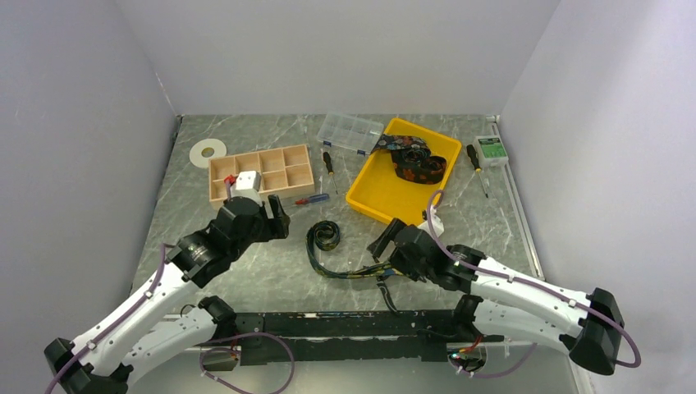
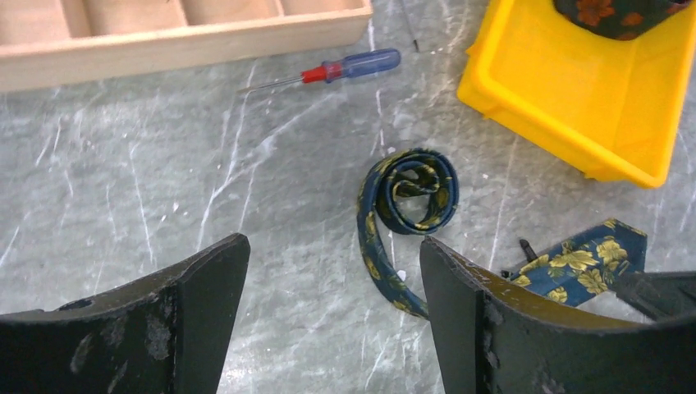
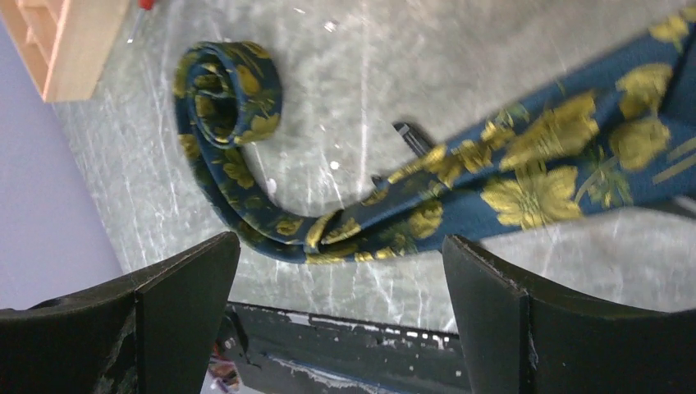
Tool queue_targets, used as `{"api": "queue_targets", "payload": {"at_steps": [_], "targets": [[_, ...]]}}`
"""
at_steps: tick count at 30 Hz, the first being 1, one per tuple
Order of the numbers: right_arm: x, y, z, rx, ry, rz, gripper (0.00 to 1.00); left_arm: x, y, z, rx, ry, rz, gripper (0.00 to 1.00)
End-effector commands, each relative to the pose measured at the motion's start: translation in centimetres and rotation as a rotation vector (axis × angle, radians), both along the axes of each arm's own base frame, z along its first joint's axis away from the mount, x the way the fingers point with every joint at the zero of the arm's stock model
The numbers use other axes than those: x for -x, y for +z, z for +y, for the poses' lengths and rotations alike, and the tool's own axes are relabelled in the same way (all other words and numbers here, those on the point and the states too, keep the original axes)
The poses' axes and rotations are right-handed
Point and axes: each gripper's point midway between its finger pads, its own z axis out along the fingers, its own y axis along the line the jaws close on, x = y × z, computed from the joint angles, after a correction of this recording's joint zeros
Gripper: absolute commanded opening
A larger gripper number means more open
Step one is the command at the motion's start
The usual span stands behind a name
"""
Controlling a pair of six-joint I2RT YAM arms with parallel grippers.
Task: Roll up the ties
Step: Flatten out the tie at the center of the board.
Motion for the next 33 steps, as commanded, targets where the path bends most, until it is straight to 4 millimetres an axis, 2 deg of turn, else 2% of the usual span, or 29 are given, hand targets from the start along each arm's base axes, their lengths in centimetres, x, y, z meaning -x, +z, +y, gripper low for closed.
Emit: {"api": "queue_targets", "payload": {"at_steps": [1, 5, 9, 11, 15, 19, 24, 27, 28, 30, 33], "targets": [[1.7, -0.8, 0.2, -0.122, -0.152, 0.133, 1.0, 0.6, -0.9, 1.6, 0.041, 0.117, 0.022, 0.82], [3.0, -0.1, 2.8, -0.132, -0.144, 0.159, 1.0, 1.2, -1.4, 1.9, 0.061, 0.122, 0.035, 0.83], [4.0, -1.9, 4.6, -0.084, -0.201, 0.238, 1.0, 1.6, -1.4, 1.9, 0.084, 0.121, 0.039, 0.83], [3.6, -3.0, 4.6, -0.06, -0.25, 0.243, 1.0, 1.8, -1.4, 1.9, 0.093, 0.12, 0.04, 0.83], [1.7, -3.6, 4.5, -0.067, -0.324, 0.199, 1.0, 2.3, -1.4, 2.2, 0.105, 0.12, 0.038, 0.82], [-0.2, -5.1, 3.6, -0.014, -0.373, 0.223, 0.99, 2.7, -1.2, 2.5, 0.117, 0.12, 0.029, 0.82], [-1.7, -6.1, 3.1, 0.006, -0.395, 0.224, 0.94, 2.8, -0.8, 2.7, 0.122, 0.123, 0.014, 0.82], [-2.6, -6.2, 3.5, -0.001, -0.388, 0.213, 0.84, 2.7, -0.9, 2.5, 0.126, 0.119, 0.017, 0.82], [-3.1, -5.8, 3.9, -0.005, -0.377, 0.198, 0.74, 2.8, -1.0, 2.5, 0.123, 0.118, 0.024, 0.82], [-3.4, -5.5, 4.2, -0.012, -0.363, 0.185, 0.63, 2.8, -1.1, 2.5, 0.124, 0.118, 0.025, 0.82], [-3.7, -5.4, 4.4, -0.022, -0.347, 0.171, 0.38, 2.8, -0.9, 2.4, 0.133, 0.116, 0.018, 0.81]]}}
